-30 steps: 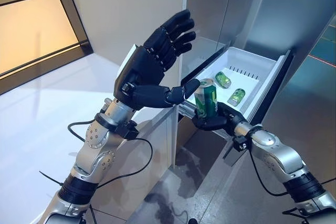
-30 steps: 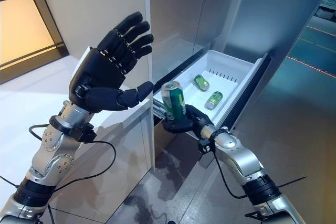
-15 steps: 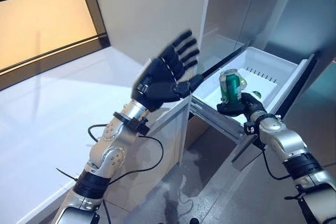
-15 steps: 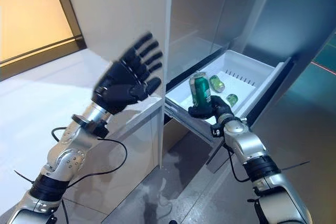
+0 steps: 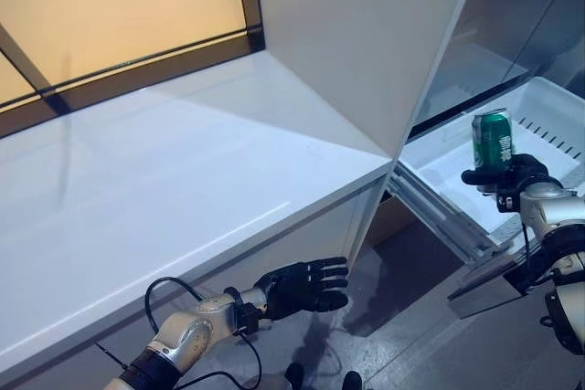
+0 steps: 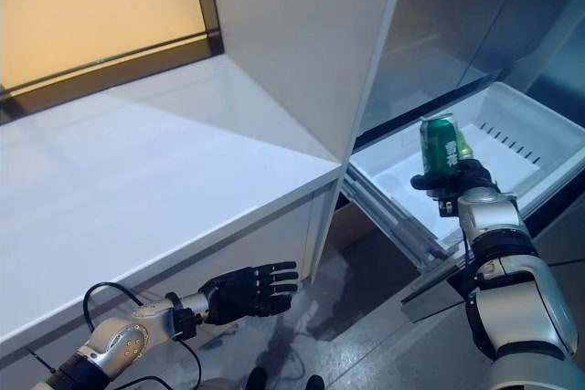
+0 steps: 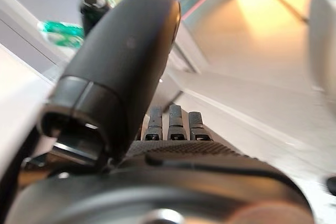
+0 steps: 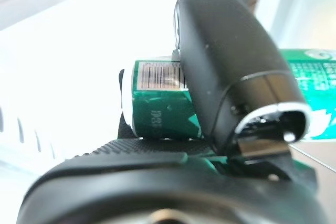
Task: Put drinks into fridge and close the fridge
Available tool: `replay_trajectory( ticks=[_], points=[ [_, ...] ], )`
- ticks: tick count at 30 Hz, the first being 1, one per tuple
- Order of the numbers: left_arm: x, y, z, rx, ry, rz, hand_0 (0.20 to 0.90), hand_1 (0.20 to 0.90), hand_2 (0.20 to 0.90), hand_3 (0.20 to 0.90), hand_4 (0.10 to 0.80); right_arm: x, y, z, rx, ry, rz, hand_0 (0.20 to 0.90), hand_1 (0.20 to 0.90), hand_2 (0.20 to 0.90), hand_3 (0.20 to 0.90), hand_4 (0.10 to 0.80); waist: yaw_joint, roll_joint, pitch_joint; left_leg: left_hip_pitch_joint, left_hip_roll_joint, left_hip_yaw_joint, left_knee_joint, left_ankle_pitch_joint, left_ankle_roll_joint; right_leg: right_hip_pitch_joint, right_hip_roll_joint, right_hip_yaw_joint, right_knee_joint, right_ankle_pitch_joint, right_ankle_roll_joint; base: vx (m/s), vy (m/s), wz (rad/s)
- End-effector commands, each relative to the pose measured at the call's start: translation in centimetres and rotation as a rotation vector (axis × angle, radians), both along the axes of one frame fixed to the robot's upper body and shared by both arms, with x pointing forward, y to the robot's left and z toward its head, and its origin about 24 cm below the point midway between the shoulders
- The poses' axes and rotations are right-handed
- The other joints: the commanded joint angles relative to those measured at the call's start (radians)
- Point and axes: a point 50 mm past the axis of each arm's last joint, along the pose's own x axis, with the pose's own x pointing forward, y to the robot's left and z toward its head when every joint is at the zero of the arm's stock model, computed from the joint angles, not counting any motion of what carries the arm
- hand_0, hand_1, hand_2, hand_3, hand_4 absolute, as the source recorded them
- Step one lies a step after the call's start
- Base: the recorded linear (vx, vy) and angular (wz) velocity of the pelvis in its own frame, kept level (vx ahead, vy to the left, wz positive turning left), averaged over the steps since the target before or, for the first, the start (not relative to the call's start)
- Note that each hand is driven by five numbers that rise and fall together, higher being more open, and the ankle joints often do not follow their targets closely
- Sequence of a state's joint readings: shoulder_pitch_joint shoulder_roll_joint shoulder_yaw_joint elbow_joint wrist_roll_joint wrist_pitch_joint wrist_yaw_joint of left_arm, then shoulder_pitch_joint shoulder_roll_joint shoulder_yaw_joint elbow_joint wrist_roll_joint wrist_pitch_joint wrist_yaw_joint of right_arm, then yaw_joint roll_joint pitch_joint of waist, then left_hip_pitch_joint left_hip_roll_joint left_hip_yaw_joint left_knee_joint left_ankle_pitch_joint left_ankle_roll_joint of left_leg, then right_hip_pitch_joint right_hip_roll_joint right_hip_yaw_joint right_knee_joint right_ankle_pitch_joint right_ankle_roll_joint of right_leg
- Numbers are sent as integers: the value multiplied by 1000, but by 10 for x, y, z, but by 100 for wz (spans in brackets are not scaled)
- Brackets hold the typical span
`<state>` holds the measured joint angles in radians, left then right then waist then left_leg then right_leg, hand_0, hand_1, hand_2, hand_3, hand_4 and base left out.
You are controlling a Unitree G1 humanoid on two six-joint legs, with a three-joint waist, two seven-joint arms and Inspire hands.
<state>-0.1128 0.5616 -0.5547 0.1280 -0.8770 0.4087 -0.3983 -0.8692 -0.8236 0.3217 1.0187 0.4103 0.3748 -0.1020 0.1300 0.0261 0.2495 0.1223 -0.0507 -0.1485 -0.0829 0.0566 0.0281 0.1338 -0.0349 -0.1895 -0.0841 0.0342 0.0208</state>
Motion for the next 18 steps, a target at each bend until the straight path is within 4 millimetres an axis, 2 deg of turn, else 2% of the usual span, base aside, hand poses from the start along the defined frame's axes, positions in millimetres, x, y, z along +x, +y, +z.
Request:
replay_trajectory(
  ticks=[1, 5, 9, 12, 14, 18],
  points=[
    [12, -22, 18, -68, -182, -136, 900, 900, 900, 900, 800, 13, -5, 137, -247, -367, 37, 300, 300, 300, 200, 100, 22, -57, -19, -81, 6, 27, 69, -47, -1, -67, -16, 44, 108, -25, 15, -279, -124, 4],
    [18, -11, 0, 101, -255, -123, 900, 900, 900, 900, 800, 13, -7, 139, -267, -328, 31, 300, 300, 300, 200, 100, 20, -55, 42, -134, 11, 21, 77, -35, 2, -119, -7, 54, 115, -13, 13, -175, -84, 3],
    [17, 12, -27, 291, -252, -49, 900, 900, 900, 900, 800, 13, -7, 132, -277, -258, 57, 300, 300, 300, 200, 100, 14, -53, 85, -179, 16, 26, 87, -28, -1, -161, -6, 59, 123, -7, 9, -111, -36, -2],
    [18, 26, -37, 398, -260, -5, 900, 900, 900, 900, 800, 13, -8, 128, -288, -208, 80, 300, 300, 300, 200, 100, 12, -46, 111, -204, 17, 31, 93, -23, -4, -186, -6, 59, 127, -4, 7, -105, -5, -2],
    [18, 45, -47, 488, -243, 77, 900, 900, 900, 900, 800, 14, -8, 122, -292, -171, 94, 300, 300, 300, 200, 100, 13, -38, 133, -223, 17, 35, 98, -18, -8, -204, -7, 58, 129, 0, 6, -98, 7, -2],
    [19, 69, -56, 579, -223, 188, 900, 900, 900, 900, 800, 17, -4, 118, -313, -138, 109, 300, 300, 300, 200, 100, 13, -27, 157, -245, 15, 43, 104, -15, -11, -226, -10, 55, 132, 2, 5, -87, 12, -2]
  ],
)
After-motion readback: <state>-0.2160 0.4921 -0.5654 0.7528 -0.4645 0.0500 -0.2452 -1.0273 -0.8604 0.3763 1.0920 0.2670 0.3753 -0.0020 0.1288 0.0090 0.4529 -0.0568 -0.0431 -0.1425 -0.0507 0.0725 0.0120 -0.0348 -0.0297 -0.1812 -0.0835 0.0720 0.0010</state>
